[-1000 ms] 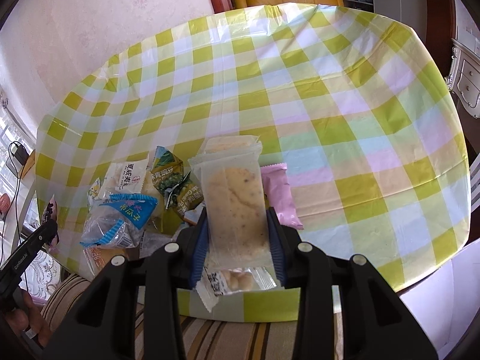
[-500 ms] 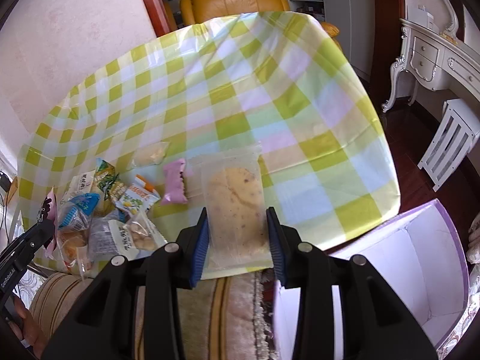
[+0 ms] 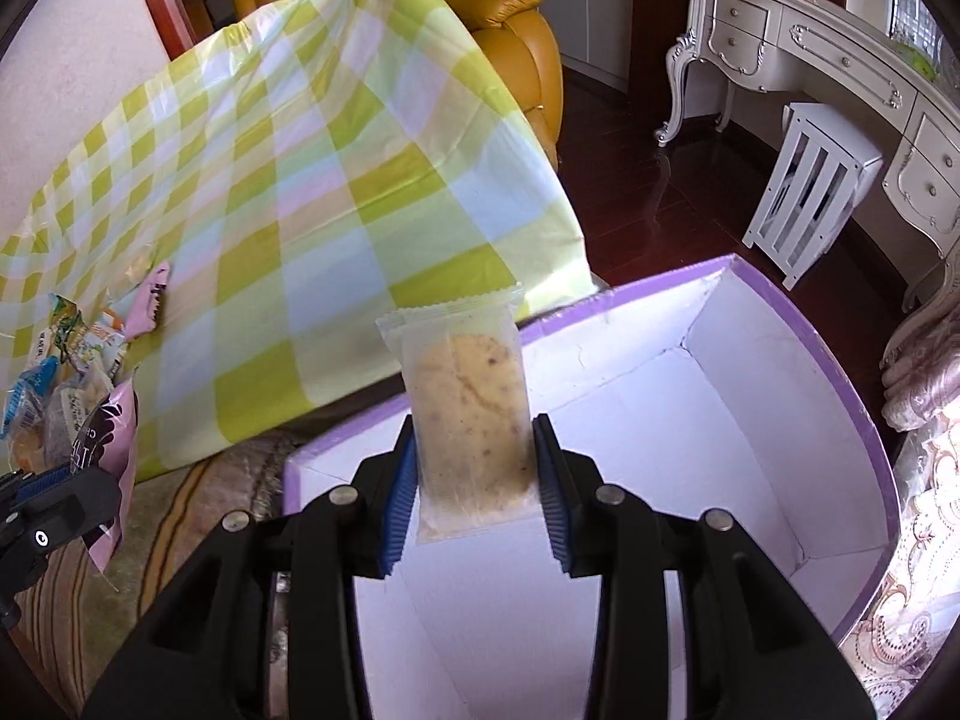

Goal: Organize snacks
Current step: 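Carry both snacks to the white box and open both grippers to drop them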

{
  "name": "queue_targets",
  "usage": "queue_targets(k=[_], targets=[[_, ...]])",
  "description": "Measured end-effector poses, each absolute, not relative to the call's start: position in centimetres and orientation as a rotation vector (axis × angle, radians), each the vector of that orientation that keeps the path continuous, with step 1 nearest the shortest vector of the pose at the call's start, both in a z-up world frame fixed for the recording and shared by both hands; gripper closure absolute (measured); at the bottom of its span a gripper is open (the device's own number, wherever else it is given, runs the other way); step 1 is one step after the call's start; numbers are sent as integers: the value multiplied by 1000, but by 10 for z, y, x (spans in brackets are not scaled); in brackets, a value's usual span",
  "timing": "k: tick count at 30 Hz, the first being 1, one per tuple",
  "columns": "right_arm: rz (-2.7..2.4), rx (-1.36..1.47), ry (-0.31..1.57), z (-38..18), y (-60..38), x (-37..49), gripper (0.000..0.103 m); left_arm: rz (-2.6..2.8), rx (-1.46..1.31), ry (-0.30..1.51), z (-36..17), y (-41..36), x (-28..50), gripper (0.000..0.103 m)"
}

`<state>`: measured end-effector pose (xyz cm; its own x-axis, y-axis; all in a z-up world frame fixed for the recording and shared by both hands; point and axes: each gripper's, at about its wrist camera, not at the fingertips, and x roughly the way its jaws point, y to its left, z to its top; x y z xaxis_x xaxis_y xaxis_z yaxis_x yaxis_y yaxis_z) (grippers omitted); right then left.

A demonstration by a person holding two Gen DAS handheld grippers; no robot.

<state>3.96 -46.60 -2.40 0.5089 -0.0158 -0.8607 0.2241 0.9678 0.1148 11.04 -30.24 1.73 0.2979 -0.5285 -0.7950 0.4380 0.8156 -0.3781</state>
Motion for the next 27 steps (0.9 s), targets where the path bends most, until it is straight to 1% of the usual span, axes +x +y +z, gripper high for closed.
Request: queue_targets(k=[8,9,10,11,12,13,15,16,17,18,23,27], targets=[[-215,247,1094,-51,-495,22,65,-723,-45,1178,1,-345,111,85],[-217,253,1099,-53,-497,21,63,-729,-41,1183,-1,-347,111,84],[-220,257,1103,-55,-498,20,60,-735,-39,1188,-2,-350,112,79],[-225,260,1105,-56,-499,19,51,-735,-37,1191,-2,-351,111,74],[-231,260,1107,-56,-500,18,40,-729,-35,1189,-2,-350,111,57],[-235,260,1107,-56,-500,18,36,-725,-36,1179,0,-349,111,43],[-239,253,1100,-54,-499,18,28,-722,-37,1151,5,-346,109,36],[-251,240,1093,-52,-497,19,25,-720,-34,1140,7,-346,108,34],[-268,223,1085,-49,-496,19,25,-717,-30,1130,9,-345,107,31],[-283,206,1079,-47,-494,20,25,-713,-25,1119,11,-344,106,30],[-227,186,1072,-41,-479,29,23,-629,-49,1064,22,-319,106,29],[-208,100,1126,-63,-464,53,23,-537,-100,1036,27,-279,107,29]])
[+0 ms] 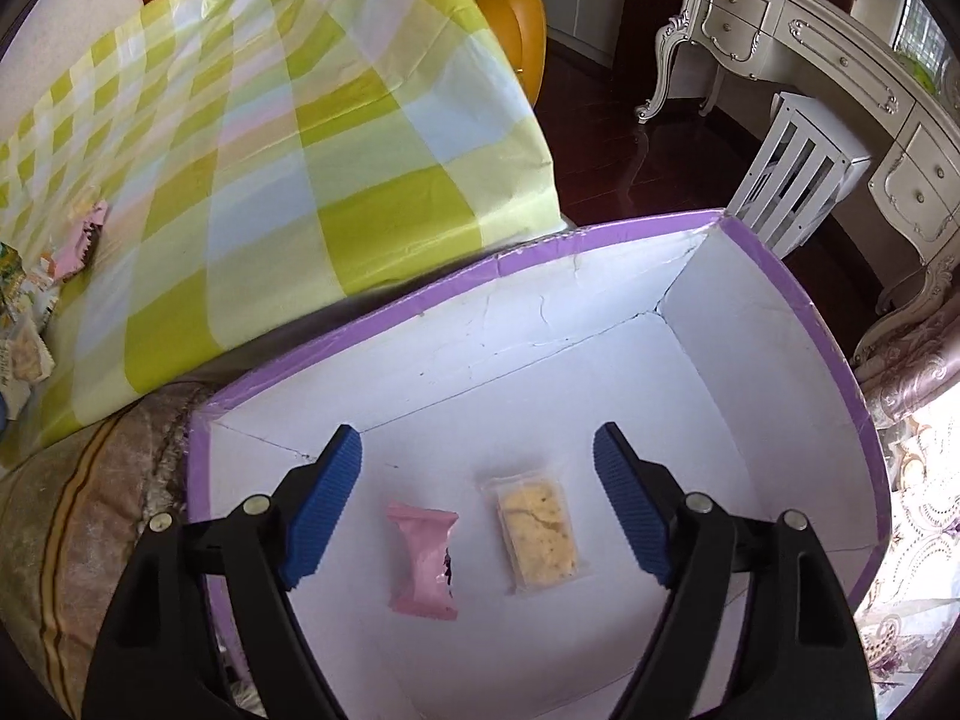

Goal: Organize snacks
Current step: 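Carry both snacks to the white box and open both grippers to drop them, then move both tools back over the snack pile on the table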

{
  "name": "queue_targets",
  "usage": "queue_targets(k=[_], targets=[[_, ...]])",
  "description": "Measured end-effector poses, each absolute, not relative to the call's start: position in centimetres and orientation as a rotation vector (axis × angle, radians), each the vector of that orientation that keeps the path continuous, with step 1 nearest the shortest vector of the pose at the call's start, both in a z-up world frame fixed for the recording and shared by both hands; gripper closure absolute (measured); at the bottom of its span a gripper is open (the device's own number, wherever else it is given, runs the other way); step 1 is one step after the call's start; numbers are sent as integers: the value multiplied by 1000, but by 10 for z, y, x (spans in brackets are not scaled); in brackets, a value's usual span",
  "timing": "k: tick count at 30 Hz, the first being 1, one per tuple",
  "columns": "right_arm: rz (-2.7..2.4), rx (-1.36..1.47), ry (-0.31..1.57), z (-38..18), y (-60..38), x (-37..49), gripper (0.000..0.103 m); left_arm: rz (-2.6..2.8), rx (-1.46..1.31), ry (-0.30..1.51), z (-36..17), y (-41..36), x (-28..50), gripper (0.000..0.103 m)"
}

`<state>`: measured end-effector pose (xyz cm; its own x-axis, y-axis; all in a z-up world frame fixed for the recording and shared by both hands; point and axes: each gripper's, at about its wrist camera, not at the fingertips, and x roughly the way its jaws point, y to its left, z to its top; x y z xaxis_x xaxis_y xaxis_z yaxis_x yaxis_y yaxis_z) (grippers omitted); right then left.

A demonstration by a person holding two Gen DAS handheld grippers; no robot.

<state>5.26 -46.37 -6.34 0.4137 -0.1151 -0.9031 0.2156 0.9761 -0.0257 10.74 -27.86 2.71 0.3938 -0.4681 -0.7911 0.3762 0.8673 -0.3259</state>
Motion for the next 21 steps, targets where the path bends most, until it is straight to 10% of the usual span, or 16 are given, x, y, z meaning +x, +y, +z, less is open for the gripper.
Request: queue_targets(k=[21], targets=[[-244,-94,1139,-81,-455,77,23,-361,-149,901,47,-184,77,29]])
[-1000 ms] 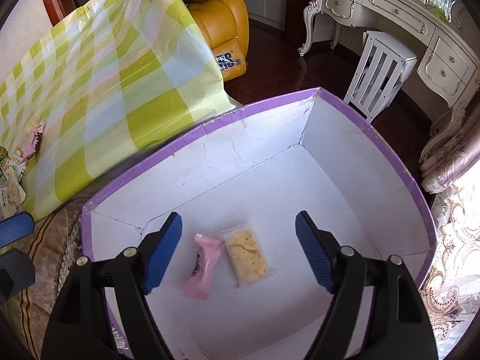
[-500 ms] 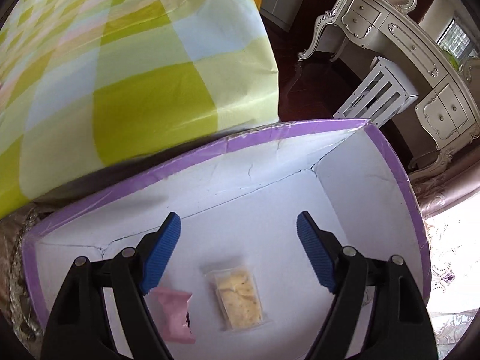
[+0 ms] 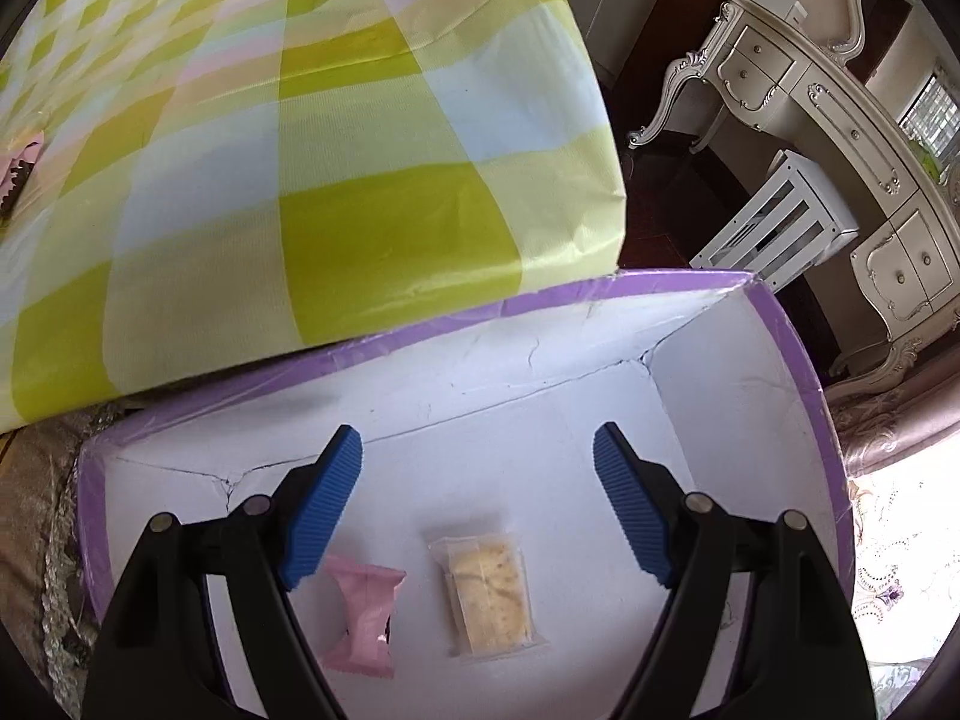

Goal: Organize snacks
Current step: 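Move both tools back over the snack pile on the table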

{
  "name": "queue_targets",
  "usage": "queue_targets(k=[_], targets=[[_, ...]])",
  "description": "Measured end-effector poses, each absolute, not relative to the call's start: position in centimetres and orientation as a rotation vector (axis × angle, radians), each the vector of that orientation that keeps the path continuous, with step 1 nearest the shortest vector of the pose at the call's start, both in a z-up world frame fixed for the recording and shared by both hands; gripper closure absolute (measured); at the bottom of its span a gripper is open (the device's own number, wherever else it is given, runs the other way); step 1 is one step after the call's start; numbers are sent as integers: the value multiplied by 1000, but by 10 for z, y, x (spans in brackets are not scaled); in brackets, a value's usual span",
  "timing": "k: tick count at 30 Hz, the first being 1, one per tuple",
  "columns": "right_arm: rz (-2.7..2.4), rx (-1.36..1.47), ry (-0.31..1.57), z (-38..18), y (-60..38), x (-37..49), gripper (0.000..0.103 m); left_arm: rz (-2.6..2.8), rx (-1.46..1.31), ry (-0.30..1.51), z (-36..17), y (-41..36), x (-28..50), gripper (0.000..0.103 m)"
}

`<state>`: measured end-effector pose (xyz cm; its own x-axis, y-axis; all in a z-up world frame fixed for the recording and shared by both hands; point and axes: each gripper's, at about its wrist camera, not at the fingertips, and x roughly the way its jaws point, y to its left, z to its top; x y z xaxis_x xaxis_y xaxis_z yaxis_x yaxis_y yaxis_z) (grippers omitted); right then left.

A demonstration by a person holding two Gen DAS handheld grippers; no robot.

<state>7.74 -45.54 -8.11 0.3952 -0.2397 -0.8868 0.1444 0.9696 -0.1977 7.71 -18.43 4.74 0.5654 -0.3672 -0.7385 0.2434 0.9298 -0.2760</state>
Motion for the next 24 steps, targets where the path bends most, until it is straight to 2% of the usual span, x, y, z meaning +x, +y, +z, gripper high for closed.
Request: queue_targets(k=[4,8,11,16,24], targets=[[-201,-35,1081,-44,-451,53,23,-328,-167,835,58,-164,63,29],[-157,7,956,7,-432,43,7,-247,-208,758,71,-127,51,29],[-133,-29,858,37,-404,41,2,-152,-243,733,73,-92,45,29],[37,-108,825,59,-345,47,2,-36,-307,748,64,-38,38,29],[324,69,839,67,-267,56,2,48,-362,754,52,10,40,29]])
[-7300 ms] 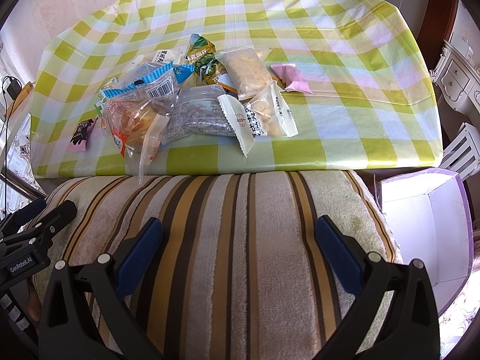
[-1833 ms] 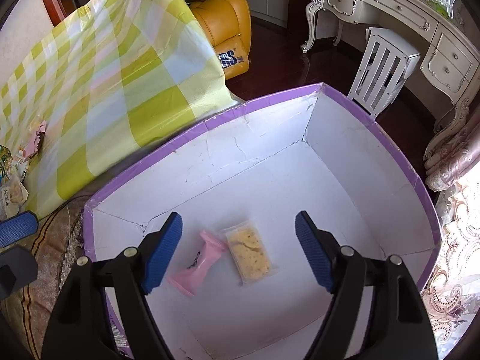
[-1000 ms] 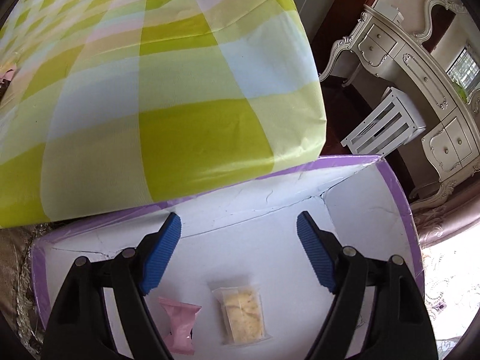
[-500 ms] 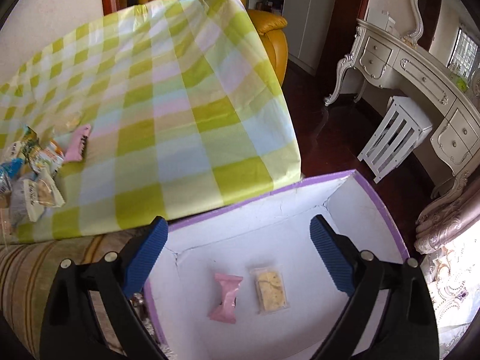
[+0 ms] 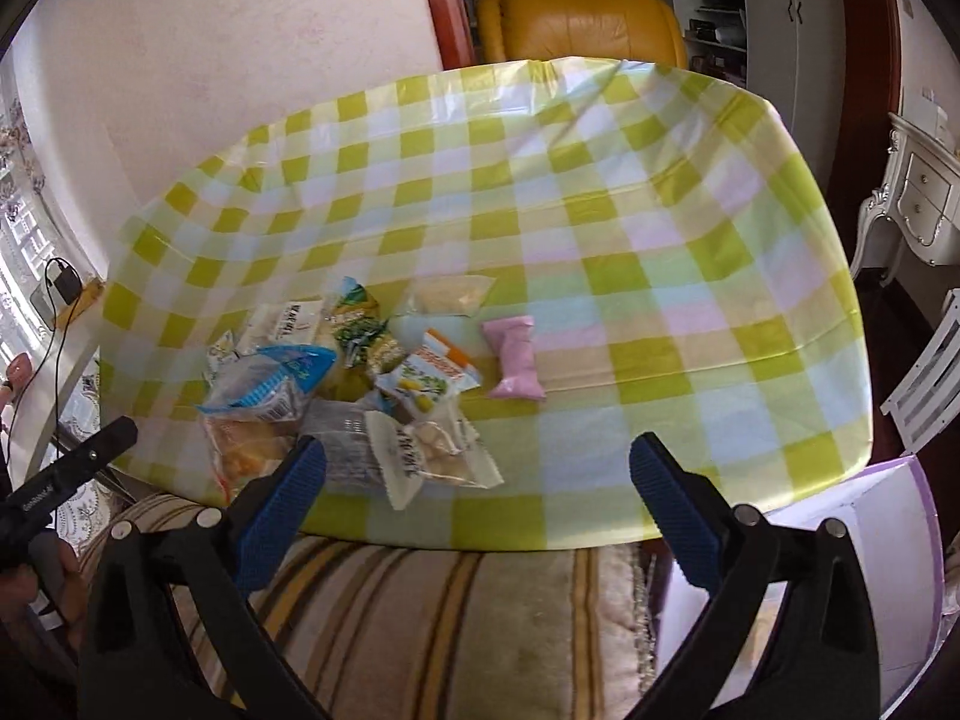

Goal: Organize snacks
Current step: 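Move both tools back over the snack pile on the table, then grasp the green-white chip bag with the left gripper while the right grasps the blue-white bag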

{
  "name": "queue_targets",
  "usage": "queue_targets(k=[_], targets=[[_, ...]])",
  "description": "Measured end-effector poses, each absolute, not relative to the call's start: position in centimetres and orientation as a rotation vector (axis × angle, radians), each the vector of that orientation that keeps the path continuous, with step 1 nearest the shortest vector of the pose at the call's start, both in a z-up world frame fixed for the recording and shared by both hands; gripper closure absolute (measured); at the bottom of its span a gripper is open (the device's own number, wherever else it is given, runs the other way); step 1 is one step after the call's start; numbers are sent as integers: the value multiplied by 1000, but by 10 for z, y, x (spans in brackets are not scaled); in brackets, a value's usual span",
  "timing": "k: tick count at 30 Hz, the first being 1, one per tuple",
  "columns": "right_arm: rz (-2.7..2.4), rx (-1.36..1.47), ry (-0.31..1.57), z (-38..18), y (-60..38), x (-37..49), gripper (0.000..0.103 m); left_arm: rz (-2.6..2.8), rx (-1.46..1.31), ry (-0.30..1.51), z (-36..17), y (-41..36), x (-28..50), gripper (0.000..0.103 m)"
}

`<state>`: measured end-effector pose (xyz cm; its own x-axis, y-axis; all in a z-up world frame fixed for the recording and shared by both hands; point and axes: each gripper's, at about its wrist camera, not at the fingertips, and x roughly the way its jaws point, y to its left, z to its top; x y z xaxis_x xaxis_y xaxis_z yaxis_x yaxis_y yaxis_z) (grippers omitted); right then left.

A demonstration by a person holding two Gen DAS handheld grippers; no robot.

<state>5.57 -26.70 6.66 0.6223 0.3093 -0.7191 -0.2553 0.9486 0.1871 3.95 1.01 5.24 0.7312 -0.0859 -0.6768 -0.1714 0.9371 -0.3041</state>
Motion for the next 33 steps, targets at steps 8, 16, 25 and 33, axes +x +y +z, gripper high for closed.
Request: queue_targets(k=[8,16,25,33], targets=[[402,185,953,61,-203,82,2,80,-384,780,42,37,59,29],[379,228,1069,50,-152,114,2,76,-343,818,31,65,105,30],[359,117,1141,37,-111,134,2,21,-171,916,5,72,160,30],[345,48,1182,20,-95,143,2,-23,-104,956,-15,74,184,30]])
